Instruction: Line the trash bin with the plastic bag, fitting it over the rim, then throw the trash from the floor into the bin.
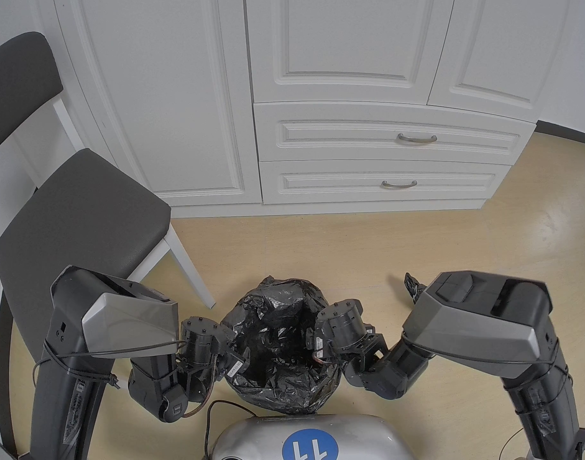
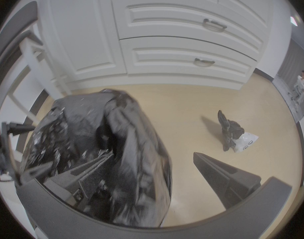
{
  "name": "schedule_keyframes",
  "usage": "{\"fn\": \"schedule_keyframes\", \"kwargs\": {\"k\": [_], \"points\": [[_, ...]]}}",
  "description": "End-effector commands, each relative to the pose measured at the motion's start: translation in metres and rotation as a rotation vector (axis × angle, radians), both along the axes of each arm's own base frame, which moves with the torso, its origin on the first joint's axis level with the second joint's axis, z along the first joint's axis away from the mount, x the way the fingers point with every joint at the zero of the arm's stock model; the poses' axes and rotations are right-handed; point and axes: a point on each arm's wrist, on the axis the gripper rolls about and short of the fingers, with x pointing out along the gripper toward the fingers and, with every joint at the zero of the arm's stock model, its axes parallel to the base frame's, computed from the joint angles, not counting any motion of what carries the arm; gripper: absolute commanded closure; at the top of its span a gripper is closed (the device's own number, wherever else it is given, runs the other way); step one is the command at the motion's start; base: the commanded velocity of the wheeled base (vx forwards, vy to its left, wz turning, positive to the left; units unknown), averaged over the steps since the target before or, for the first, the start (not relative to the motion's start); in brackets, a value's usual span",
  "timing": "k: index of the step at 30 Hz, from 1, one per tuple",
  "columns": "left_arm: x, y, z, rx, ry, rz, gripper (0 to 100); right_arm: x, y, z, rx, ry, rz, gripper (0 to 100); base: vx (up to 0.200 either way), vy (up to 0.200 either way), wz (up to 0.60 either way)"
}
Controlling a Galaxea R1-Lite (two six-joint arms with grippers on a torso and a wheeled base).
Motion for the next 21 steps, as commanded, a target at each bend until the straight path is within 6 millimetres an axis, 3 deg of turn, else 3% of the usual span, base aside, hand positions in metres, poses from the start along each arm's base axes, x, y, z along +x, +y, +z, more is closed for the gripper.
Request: {"fn": "schedule_keyframes", "kwargs": {"k": [1, 6, 10, 13, 21], "points": [[-0.018, -0.002, 0.031, -0.031, -0.047, -0.027, 0, -0.056, -0.015, 0.074, 0.056, -0.004, 0.161, 0, 0.000, 0.000, 0.00], [-0.037, -0.002, 0.061, -0.034, -0.089, -0.038, 0, -0.087, -0.038, 0.115, 0.009, -0.060, 0.225, 0, 0.000, 0.000, 0.00], [-0.048, -0.002, 0.083, -0.033, -0.145, -0.004, 0, -0.100, -0.055, 0.136, -0.013, -0.100, 0.240, 0, 0.000, 0.000, 0.00], [-0.055, -0.004, 0.096, -0.043, -0.179, 0.004, 0, -0.096, -0.066, 0.138, -0.067, -0.112, 0.226, 0, 0.000, 0.000, 0.00], [-0.067, 0.001, 0.124, -0.050, -0.253, 0.013, 0, -0.100, -0.075, 0.131, -0.198, -0.112, 0.209, 0, 0.000, 0.000, 0.00]]}}
